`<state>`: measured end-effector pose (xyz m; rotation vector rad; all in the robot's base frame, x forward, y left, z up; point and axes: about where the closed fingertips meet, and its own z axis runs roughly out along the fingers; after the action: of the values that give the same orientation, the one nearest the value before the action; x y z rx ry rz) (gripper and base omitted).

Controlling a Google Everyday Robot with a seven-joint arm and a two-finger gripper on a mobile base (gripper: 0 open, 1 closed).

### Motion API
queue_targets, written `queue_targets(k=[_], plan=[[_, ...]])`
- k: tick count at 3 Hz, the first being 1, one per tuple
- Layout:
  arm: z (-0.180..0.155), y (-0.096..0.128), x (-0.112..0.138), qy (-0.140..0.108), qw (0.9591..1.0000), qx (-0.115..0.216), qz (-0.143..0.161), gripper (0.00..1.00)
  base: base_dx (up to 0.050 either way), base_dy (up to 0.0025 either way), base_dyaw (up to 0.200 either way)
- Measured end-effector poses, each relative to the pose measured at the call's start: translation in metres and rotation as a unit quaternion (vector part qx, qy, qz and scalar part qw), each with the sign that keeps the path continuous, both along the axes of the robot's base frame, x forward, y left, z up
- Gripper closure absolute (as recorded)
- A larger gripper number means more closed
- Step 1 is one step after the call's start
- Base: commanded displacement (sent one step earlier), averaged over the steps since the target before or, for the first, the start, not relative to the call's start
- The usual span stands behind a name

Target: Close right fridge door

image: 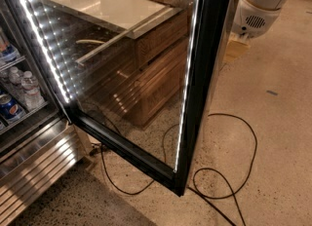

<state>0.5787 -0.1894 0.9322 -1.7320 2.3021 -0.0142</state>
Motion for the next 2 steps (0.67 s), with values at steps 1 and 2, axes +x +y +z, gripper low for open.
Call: queue_targets(k=[1,2], plan=[[0.0,0.0,0.0,0.0,1.0,0.0,0.0,1.0,-0.036,-0.00249,0.138],[0.0,0.0,0.0,0.0,1.0,0.0,0.0,1.0,0.024,0.00206,0.177]])
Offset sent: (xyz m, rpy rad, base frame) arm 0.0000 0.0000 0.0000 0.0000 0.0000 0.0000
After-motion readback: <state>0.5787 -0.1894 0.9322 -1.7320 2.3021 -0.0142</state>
